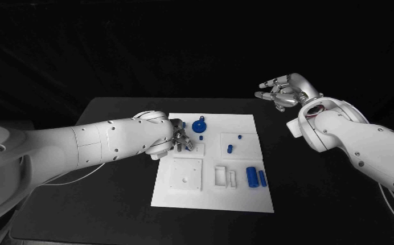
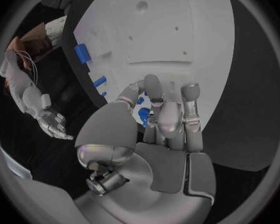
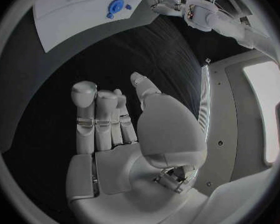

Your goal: Assemble the parts on the task board

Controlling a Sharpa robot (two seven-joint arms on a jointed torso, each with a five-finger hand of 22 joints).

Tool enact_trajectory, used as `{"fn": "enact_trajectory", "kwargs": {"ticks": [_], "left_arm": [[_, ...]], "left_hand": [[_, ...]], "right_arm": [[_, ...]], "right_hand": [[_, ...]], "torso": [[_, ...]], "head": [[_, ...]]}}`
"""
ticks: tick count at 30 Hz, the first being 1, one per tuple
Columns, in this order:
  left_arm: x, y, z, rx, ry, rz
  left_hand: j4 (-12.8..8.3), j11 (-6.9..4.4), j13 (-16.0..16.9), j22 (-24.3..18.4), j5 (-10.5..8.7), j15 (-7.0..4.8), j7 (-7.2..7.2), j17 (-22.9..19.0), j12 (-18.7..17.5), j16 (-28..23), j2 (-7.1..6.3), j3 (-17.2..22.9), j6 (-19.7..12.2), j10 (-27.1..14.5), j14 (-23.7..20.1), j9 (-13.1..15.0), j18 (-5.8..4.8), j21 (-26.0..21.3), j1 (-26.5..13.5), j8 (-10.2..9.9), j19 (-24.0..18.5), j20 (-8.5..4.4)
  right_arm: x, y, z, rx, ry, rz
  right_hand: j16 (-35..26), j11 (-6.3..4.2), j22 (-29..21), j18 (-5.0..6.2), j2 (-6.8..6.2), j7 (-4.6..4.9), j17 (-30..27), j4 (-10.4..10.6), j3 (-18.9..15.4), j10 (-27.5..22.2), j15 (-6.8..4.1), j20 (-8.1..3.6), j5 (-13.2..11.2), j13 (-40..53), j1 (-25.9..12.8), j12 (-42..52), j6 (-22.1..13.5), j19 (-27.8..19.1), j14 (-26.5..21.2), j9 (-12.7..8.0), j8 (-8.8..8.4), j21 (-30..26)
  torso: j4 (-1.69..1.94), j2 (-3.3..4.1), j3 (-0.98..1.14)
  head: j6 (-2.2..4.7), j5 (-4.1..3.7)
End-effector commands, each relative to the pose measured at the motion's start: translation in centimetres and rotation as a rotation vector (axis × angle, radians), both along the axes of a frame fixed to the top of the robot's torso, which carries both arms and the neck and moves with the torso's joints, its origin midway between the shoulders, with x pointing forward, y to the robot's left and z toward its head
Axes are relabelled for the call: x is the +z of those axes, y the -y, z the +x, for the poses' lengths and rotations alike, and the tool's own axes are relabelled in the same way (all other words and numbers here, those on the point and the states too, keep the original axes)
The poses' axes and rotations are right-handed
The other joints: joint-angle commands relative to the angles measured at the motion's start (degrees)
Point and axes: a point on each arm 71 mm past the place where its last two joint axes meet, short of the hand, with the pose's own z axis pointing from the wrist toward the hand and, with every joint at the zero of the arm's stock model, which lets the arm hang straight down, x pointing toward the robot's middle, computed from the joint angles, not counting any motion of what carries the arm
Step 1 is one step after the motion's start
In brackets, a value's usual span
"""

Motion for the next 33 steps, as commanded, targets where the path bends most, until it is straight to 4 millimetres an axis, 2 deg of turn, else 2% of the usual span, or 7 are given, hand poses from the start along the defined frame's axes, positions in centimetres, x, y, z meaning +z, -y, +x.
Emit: {"fn": "enact_trajectory", "kwargs": {"ticks": [1, 13, 33], "left_arm": [[-0.18, 0.22, -0.18, -0.027, -0.026, 0.014], [-0.23, 0.29, -0.2, -0.037, -0.035, 0.016], [-0.25, 0.74, 0.2, -0.042, -0.036, 0.014]], "left_hand": [[-1.8, -0.11, 0.0, 0.3, -0.55, 0.33, -4.52, 0.1, 0.2, 0.3, 1.03, 1.9, 9.3, 2.7, 0.1, -1.1, 0.12, -0.5, 0.7, 0.1, 0.5, 0.11], [-1.4, -0.15, 0.1, 1.1, -1.4, 0.39, -4.55, 0.3, 0.4, 0.5, 1.85, 1.7, 9.9, 2.7, 0.2, -3.2, 0.07, -1.1, 0.3, 0.2, 0.8, 0.19], [-0.8, -0.25, 0.3, 1.5, -1.84, 0.47, -4.74, 1.0, 0.7, 0.9, 2.88, 1.9, 10.6, 2.7, 0.3, -3.8, 0.08, -1.5, -0.8, 0.2, 0.9, 0.35]], "right_arm": [[-0.01, -0.19, -0.02, 0.01, -0.006, -0.002], [-0.03, -0.22, 0.0, 0.01, -0.008, -0.002], [-0.17, -0.34, 0.08, 0.012, -0.017, -0.004]], "right_hand": [[-0.4, 0.04, 4.9, 0.61, -0.19, 0.02, 0.1, -0.1, 0.3, -0.4, -0.01, 0.19, 0.5, -0.1, -0.7, -0.1, 0.3, 1.6, -0.1, -0.1, 0.02, -0.2], [-0.4, 0.04, 4.8, 0.62, -0.17, 0.03, 0.1, -0.1, 0.4, -0.4, -0.01, 0.18, 0.5, -0.1, -0.7, -0.2, 0.3, 1.6, -0.1, -0.1, 0.01, -0.3], [-0.5, 0.03, 4.8, 0.61, -0.24, 0.05, 0.1, -0.5, 0.9, -0.5, -0.02, 0.17, 1.3, -0.1, -0.6, -0.2, 0.2, 1.6, -0.2, -0.1, 0.01, -0.4]], "torso": [[-0.01, 0.0, 0.02], [-0.03, 0.05, 0.0], [-0.07, 0.04, 0.04]], "head": [[-0.07, -0.01], [-0.13, -0.02], [-0.16, -0.12]]}}
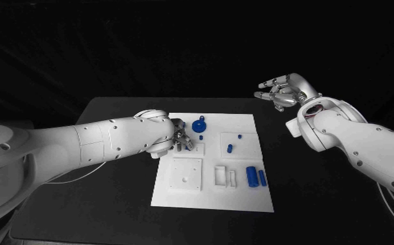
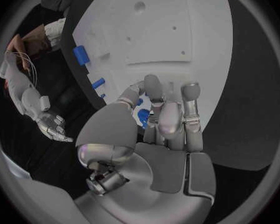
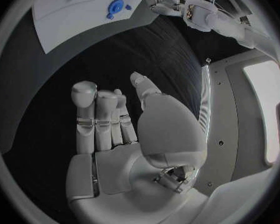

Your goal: Assemble the parts on the task board

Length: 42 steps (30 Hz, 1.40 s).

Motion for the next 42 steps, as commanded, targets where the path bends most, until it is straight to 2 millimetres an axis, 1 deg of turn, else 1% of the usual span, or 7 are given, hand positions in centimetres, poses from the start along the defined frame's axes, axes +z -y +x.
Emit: {"fn": "enact_trajectory", "kwargs": {"ticks": [1, 9, 18, 24, 29, 31, 42], "left_arm": [[-0.19, 0.6, -0.16, -0.03, -0.025, -0.004], [-0.33, 0.74, -0.18, -0.044, -0.05, 0.002], [-0.41, 0.8, -0.22, -0.051, -0.067, 0.002], [-0.46, 0.92, -0.29, -0.059, -0.079, 0.0], [-0.47, 0.93, -0.29, -0.06, -0.082, -0.001], [-0.46, 0.91, -0.27, -0.059, -0.08, -0.002], [-0.46, 0.93, -0.14, -0.062, -0.086, 0.001]], "left_hand": [[-0.5, -0.42, 0.1, 1.1, -0.43, 0.29, -4.91, 0.3, 0.4, 0.5, 1.38, 1.1, 10.5, 2.5, 0.1, -0.1, 0.08, -0.4, 0.4, 0.2, 0.3, 0.19], [-0.5, -0.43, 0.2, 1.1, -0.38, 0.33, -4.95, 0.6, 0.5, 0.7, 1.51, 1.1, 10.7, 2.5, 0.1, -0.2, 0.13, -0.6, 0.3, 0.2, 0.3, 0.28], [-0.5, -0.46, 0.4, 1.2, -0.33, 0.39, -5.01, 1.0, 0.8, 0.9, 1.84, 1.3, 10.9, 2.5, 0.1, -0.2, 0.21, -0.6, -0.1, 0.2, 0.3, 0.45], [-0.3, -0.5, 0.5, 1.3, -0.59, 0.43, -5.1, 1.5, 1.1, 1.2, 2.43, 1.4, 11.2, 2.5, 0.2, -0.1, 0.34, -0.6, -0.7, 0.2, 0.4, 0.63], [0.3, -0.53, 0.7, 1.3, -1.2, 0.43, -5.18, 1.6, 1.4, 1.3, 3.22, 1.4, 11.5, 2.5, 0.2, 0.0, 0.42, -0.7, -1.7, 0.2, 0.4, 0.71], [0.3, -0.53, 0.7, 1.3, -1.2, 0.43, -5.18, 1.6, 1.4, 1.3, 3.22, 1.4, 11.5, 2.5, 0.2, 0.0, 0.42, -0.7, -1.7, 0.2, 0.4, 0.71], [-0.6, -0.59, 1.1, 1.4, -1.1, 0.44, -5.25, 2.1, 1.7, 1.7, 3.97, 1.8, 11.8, 2.5, 0.3, 0.4, 0.54, -0.5, -2.8, 0.3, 0.4, 0.87]], "right_arm": [[-0.07, -0.16, 0.0, 0.013, -0.011, -0.005], [-0.12, -0.14, 0.03, 0.013, -0.015, -0.007], [-0.18, -0.19, 0.07, 0.014, -0.018, -0.007], [-0.2, -0.21, 0.09, 0.015, -0.019, -0.007], [-0.23, -0.21, 0.11, 0.015, -0.02, -0.008], [-0.25, -0.21, 0.12, 0.015, -0.02, -0.008], [-0.3, -0.29, 0.16, 0.015, -0.022, -0.008]], "right_hand": [[-0.2, 0.03, 4.8, 0.62, 0.0, 0.05, 0.0, 0.0, 0.4, -0.5, -0.02, 0.17, 0.3, -0.1, -0.4, -0.2, 0.2, 1.6, -0.2, -0.1, 0.01, -0.4], [-0.3, 0.03, 4.9, 0.6, -0.05, 0.07, 0.0, -0.3, 0.7, -0.5, -0.02, 0.17, 0.9, -0.1, -0.4, -0.2, 0.2, 1.5, -0.2, -0.1, 0.01, -0.4], [-0.3, 0.02, 4.8, 0.61, -0.05, 0.09, 0.0, -0.6, 1.2, -0.5, -0.04, 0.16, 1.4, -0.1, -0.5, -0.2, 0.2, 1.5, -0.2, -0.1, 0.0, -0.4], [-0.3, -0.01, 4.9, 0.6, -0.11, 0.08, 0.1, -1.1, 1.8, -0.6, -0.05, 0.15, 2.1, -0.1, -0.7, -0.2, 0.3, 1.5, -0.2, -0.1, 0.0, -0.4], [-0.3, -0.02, 4.9, 0.6, -0.12, 0.09, 0.1, -1.3, 2.1, -0.6, -0.06, 0.14, 2.8, -0.1, -0.7, -0.2, 0.3, 1.5, -0.2, -0.1, 0.01, -0.4], [-0.3, -0.03, 4.9, 0.6, -0.13, 0.08, 0.1, -1.5, 2.3, -0.6, -0.07, 0.12, 3.0, -0.1, -0.8, -0.2, 0.3, 1.5, -0.2, -0.1, 0.0, -0.4], [-0.3, -0.03, 4.9, 0.6, -0.09, 0.1, 0.1, -2.3, 3.2, -0.6, -0.07, 0.12, 3.4, -0.1, -1.1, -0.3, 0.3, 1.5, -0.2, -0.1, 0.0, -0.3]], "torso": [[-0.04, -0.01, 0.02], [0.07, -0.02, 0.07], [0.05, -0.03, 0.01], [0.01, -0.01, 0.0], [0.07, 0.01, 0.0], [0.09, 0.02, 0.03], [0.04, 0.0, 0.0]], "head": [[-0.09, -0.1], [-0.17, -0.17], [-0.18, -0.09], [-0.24, -0.15], [-0.26, -0.2], [-0.25, -0.22], [-0.23, -0.2]]}}
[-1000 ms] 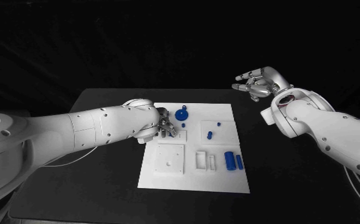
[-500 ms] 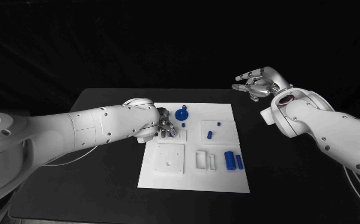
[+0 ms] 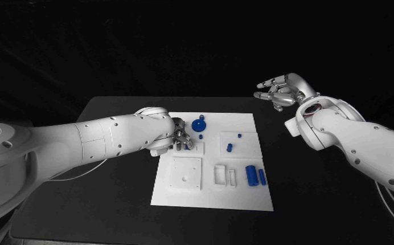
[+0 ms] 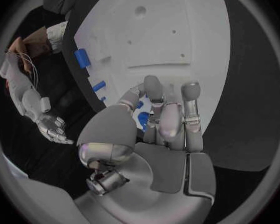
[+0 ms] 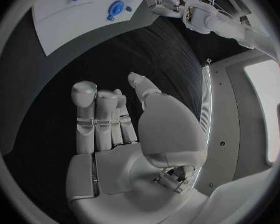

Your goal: Assemble the parts on the task board

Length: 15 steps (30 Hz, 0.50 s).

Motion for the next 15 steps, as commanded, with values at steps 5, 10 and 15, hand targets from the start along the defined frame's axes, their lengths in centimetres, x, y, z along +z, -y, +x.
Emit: {"fn": "enact_trajectory", "kwargs": {"ticks": [5, 10, 15], "left_arm": [[-0.52, 0.79, -0.41, -0.04, -0.049, -0.01], [-0.43, 0.9, -0.36, -0.049, -0.057, -0.007], [-0.27, 1.08, -0.29, -0.06, -0.066, -0.002]], "left_hand": [[-0.4, -0.61, 0.2, 1.4, 0.12, 0.22, -5.33, 0.2, 0.5, 0.4, 1.02, 0.2, 11.9, 2.5, 0.1, 0.2, 0.57, 0.1, 0.1, 0.2, 0.0, 0.52], [-0.3, -0.64, 0.3, 1.5, 0.01, 0.25, -5.37, 0.5, 0.8, 0.6, 1.13, 0.1, 12.0, 2.5, 0.1, 0.3, 0.63, 0.1, -0.1, 0.2, 0.0, 0.64], [-0.3, -0.65, 0.4, 1.5, -0.06, 0.28, -5.41, 0.8, 1.0, 0.8, 1.2, 0.0, 12.2, 2.5, 0.2, 0.5, 0.7, 0.1, -0.1, 0.2, -0.1, 0.77]], "right_arm": [[-0.06, -0.23, 0.01, 0.014, -0.006, -0.004], [-0.09, -0.25, 0.03, 0.014, -0.007, -0.004], [-0.12, -0.3, 0.06, 0.014, -0.008, -0.004]], "right_hand": [[-0.3, 0.18, 4.9, 0.6, 0.07, 0.12, 0.1, -0.3, 0.6, -0.4, -0.08, 0.11, 0.6, -0.1, -0.4, -0.3, 0.3, 1.5, -0.2, -0.1, -0.01, -0.1], [-0.3, 0.17, 4.9, 0.6, 0.04, 0.12, 0.1, -0.7, 1.0, -0.4, -0.08, 0.11, 0.8, 0.0, -0.6, -0.3, 0.3, 1.4, -0.2, -0.1, 0.0, -0.1], [-0.3, 0.17, 4.9, 0.6, 0.03, 0.12, 0.1, -0.8, 1.1, -0.4, -0.08, 0.11, 1.0, 0.0, -0.7, -0.3, 0.3, 1.4, -0.3, -0.1, -0.01, -0.1]], "torso": [[-0.01, 0.01, -0.01], [-0.01, 0.0, 0.06], [-0.03, 0.02, 0.05]], "head": [[0.03, -0.05], [-0.02, -0.05], [-0.05, -0.03]]}}
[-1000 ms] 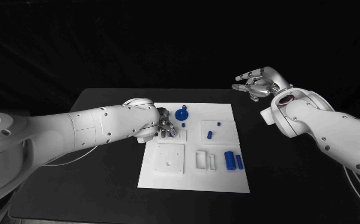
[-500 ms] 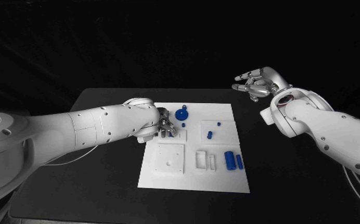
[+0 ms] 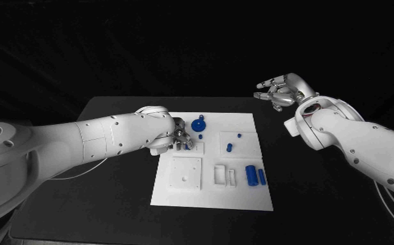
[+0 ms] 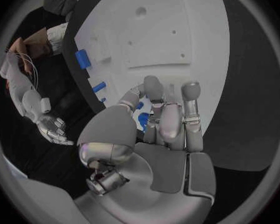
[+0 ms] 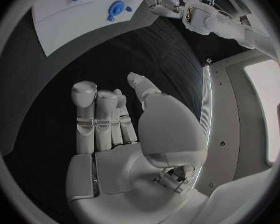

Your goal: Assemble the parts on the task board

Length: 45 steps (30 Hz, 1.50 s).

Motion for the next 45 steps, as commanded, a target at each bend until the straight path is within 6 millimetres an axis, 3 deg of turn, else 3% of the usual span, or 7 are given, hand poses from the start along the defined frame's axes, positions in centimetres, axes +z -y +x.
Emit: {"fn": "enact_trajectory", "kwargs": {"ticks": [1, 10, 15, 30, 37, 45], "left_arm": [[-0.37, 0.99, -0.48, -0.051, -0.054, -0.01], [-0.15, 1.27, -0.43, -0.068, -0.07, -0.001], [0.13, 1.32, -0.26, -0.072, -0.074, 0.006], [0.45, 1.48, 0.19, -0.074, -0.08, 0.022], [0.44, 1.62, 0.23, -0.081, -0.09, 0.028], [0.38, 1.64, 0.28, -0.089, -0.112, 0.043]], "left_hand": [[0.1, -0.65, 0.1, 1.4, -0.05, 0.29, -5.45, 0.2, 0.5, 0.4, 0.88, -0.2, 12.3, 2.5, 0.2, 0.2, 0.72, 0.1, 0.2, 0.3, -0.1, 0.39], [0.6, -0.76, 0.4, 1.4, -0.78, 0.3, -5.58, 0.2, 1.2, 0.5, 1.14, -0.5, 12.6, 2.5, 0.2, 0.9, 0.94, 0.1, 0.2, 0.3, -0.1, 0.62], [0.9, -0.83, 0.8, 1.4, -0.79, 0.23, -5.68, 0.0, 2.0, 0.5, 1.39, -0.5, 12.8, 2.5, 0.2, 1.9, 0.82, 0.2, 0.1, 0.3, -0.2, 0.48], [1.6, -0.96, 1.3, 1.4, -1.36, 0.15, -5.86, -0.3, 3.1, 0.5, 1.84, -0.6, 13.0, 2.5, 0.1, 3.3, 0.62, 0.3, -0.7, 0.5, -0.1, 0.31], [2.4, -1.02, 1.5, 1.4, -2.83, 0.13, -5.94, -0.4, 3.6, 0.5, 2.12, -0.9, 13.0, 2.4, 0.1, 3.8, 0.58, 0.3, -0.8, 0.8, -0.2, 0.31], [2.3, -1.08, 1.8, 1.3, -2.28, 0.1, -6.01, -1.0, 4.2, 0.2, 2.21, -0.7, 13.0, 2.4, 0.0, 4.3, 0.47, 0.1, -0.4, 1.2, -0.3, 0.24]], "right_arm": [[-0.05, -0.24, 0.0, 0.014, -0.006, -0.004], [-0.08, -0.25, 0.02, 0.014, -0.007, -0.005], [-0.09, -0.26, 0.03, 0.014, -0.007, -0.006], [-0.15, -0.32, 0.08, 0.015, -0.009, -0.006], [-0.17, -0.35, 0.09, 0.015, -0.009, -0.006], [-0.21, -0.39, 0.11, 0.016, -0.01, -0.007]], "right_hand": [[-0.3, -0.04, 4.9, 0.6, 0.03, 0.12, 0.1, 0.0, 0.3, -0.2, -0.08, 0.11, 0.2, 0.0, -0.7, -0.3, 0.3, 1.4, -0.3, -0.1, -0.01, -0.1], [-0.4, -0.04, 4.9, 0.6, -0.02, 0.14, 0.0, -0.2, 0.6, -0.3, -0.09, 0.11, 0.9, -0.1, -0.8, -0.4, 0.3, 1.4, -0.3, -0.1, 0.0, -0.1], [-0.4, -0.05, 4.9, 0.6, -0.06, 0.14, 0.0, -0.3, 0.8, -0.2, -0.1, 0.1, 1.3, 0.0, -0.8, -0.3, 0.3, 1.4, -0.3, -0.1, -0.01, -0.2], [-0.5, -0.06, 4.8, 0.6, -0.15, 0.15, 0.0, -0.6, 1.3, -0.3, -0.11, 0.09, 2.1, -0.1, -1.1, -0.4, 0.4, 1.4, -0.3, -0.1, 0.0, -0.2], [-0.5, -0.08, 4.8, 0.61, -0.2, 0.15, 0.0, -0.8, 1.5, -0.3, -0.11, 0.08, 2.5, -0.1, -1.1, -0.4, 0.3, 1.4, -0.3, -0.1, 0.0, -0.2], [-0.5, -0.09, 4.8, 0.62, -0.21, 0.14, -0.1, -0.9, 1.7, -0.3, -0.12, 0.07, 2.9, -0.1, -1.2, -0.4, 0.4, 1.3, -0.3, -0.1, -0.01, -0.3]], "torso": [[-0.01, 0.01, 0.05], [0.02, 0.0, 0.03], [0.07, -0.03, 0.12], [0.02, 0.0, -0.01], [0.05, 0.0, -0.02], [0.06, 0.01, -0.03]], "head": [[-0.05, 0.0], [-0.07, -0.08], [-0.03, -0.04], [0.08, -0.07], [0.0, -0.18], [-0.06, -0.17]]}}
